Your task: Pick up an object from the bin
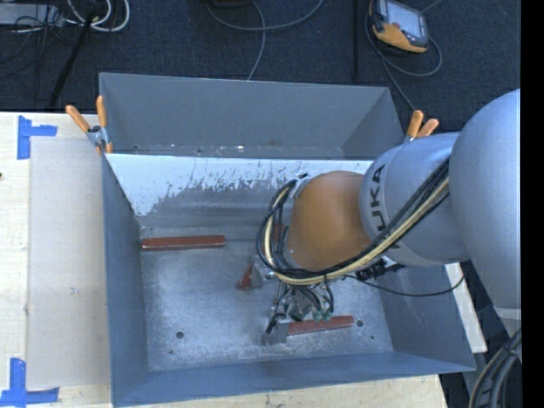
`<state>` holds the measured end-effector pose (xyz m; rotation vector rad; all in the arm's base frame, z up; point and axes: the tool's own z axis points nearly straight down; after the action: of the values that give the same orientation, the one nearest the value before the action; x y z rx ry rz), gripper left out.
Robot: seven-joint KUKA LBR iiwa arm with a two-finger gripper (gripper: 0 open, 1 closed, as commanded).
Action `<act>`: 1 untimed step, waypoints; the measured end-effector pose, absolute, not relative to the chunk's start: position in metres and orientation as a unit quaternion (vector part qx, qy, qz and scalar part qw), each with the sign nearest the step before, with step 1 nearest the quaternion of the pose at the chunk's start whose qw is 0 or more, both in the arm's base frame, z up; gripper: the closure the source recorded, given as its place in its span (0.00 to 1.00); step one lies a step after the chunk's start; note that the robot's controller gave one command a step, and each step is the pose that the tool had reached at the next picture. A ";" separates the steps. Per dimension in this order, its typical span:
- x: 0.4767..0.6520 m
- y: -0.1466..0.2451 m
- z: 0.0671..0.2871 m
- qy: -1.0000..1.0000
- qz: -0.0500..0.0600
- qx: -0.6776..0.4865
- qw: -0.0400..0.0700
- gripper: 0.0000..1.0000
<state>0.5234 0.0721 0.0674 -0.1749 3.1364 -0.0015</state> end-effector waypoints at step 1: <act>0.502 -0.008 0.084 0.995 -0.002 -0.104 -0.002 0.00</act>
Offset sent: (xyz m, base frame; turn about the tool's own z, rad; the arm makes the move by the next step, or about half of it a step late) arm -0.0204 -0.0754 0.0168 -0.1040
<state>0.5023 -0.0077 0.0838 -0.3280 3.1284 -0.0051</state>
